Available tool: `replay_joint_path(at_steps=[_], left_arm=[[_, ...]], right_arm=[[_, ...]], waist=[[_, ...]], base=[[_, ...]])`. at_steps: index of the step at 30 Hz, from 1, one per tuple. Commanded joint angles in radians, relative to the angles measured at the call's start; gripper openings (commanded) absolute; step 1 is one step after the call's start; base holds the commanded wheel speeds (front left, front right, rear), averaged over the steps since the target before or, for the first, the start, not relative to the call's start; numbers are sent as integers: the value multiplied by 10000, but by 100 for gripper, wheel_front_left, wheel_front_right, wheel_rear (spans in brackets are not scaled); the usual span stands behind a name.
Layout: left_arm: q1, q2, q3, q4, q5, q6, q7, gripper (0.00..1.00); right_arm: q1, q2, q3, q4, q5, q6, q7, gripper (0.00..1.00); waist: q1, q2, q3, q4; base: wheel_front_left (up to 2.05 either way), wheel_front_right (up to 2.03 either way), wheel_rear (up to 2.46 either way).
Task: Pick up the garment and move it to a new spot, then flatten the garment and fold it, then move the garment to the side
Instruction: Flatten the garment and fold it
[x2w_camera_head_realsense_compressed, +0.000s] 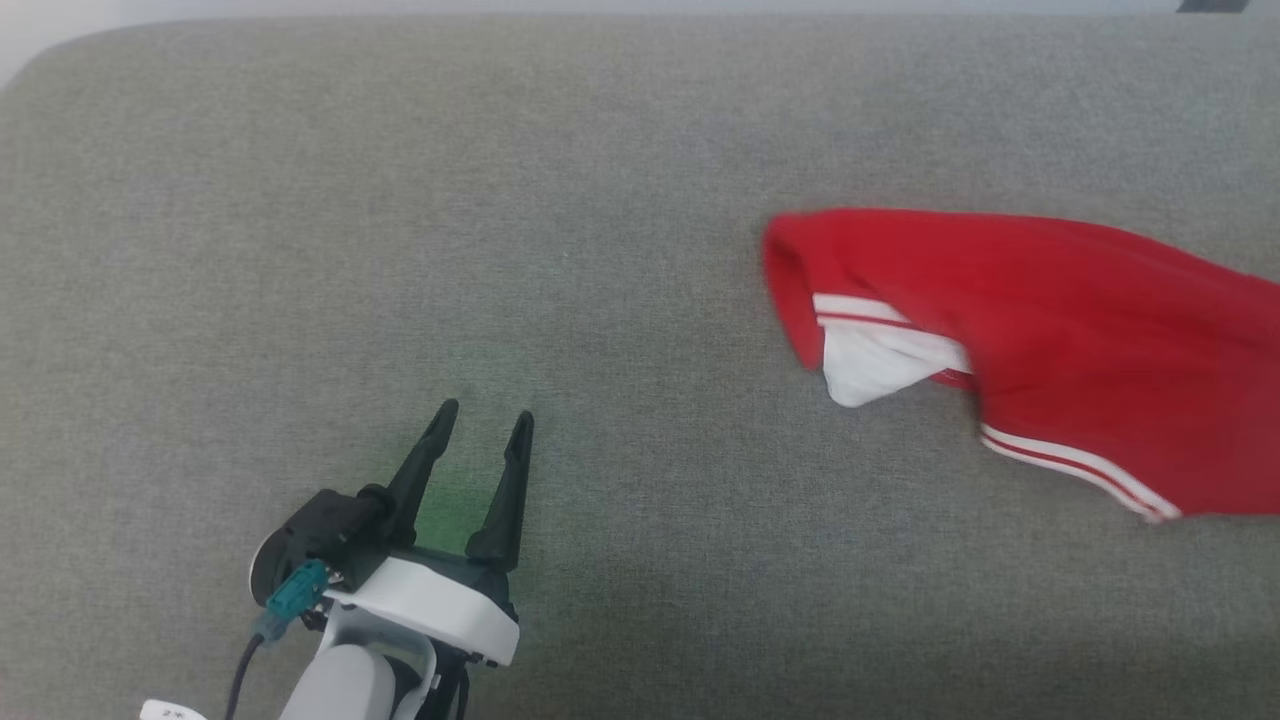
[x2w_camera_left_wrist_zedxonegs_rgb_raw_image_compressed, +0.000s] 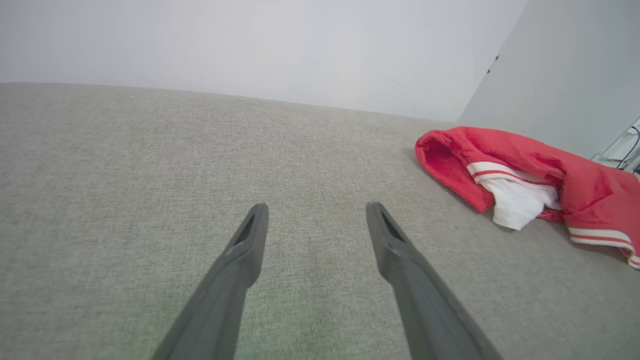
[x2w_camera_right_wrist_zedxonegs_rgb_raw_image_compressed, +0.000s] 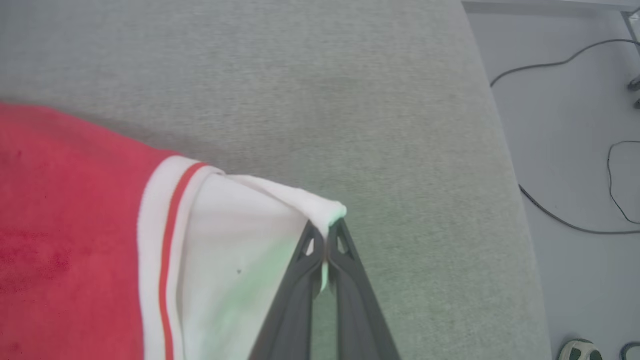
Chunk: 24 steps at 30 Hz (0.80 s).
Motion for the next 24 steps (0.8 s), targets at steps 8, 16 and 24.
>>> replay_joint_path(at_steps=[8,16,24], left_arm=[[-343,241,-73,10,-149,-23,-48,100],[-494,569,-231,143,-245,-23,-48,100],[-1522,1959,-1739,430,-1058,-23,-48,100]], right_arm=[[23,-121,-1806,1341,-1113,-19,-1685,0],[-338,748,-2234,1752,-1997,-17,-3099,100],[154,1743,-2181,1345,-2066,-17,-5036,100]], waist=[[0,0,257,-80],[0,0,175,-430],[0,0,-406,-1461]], base=[[0,0,0],[0,0,0],[0,0,0]])
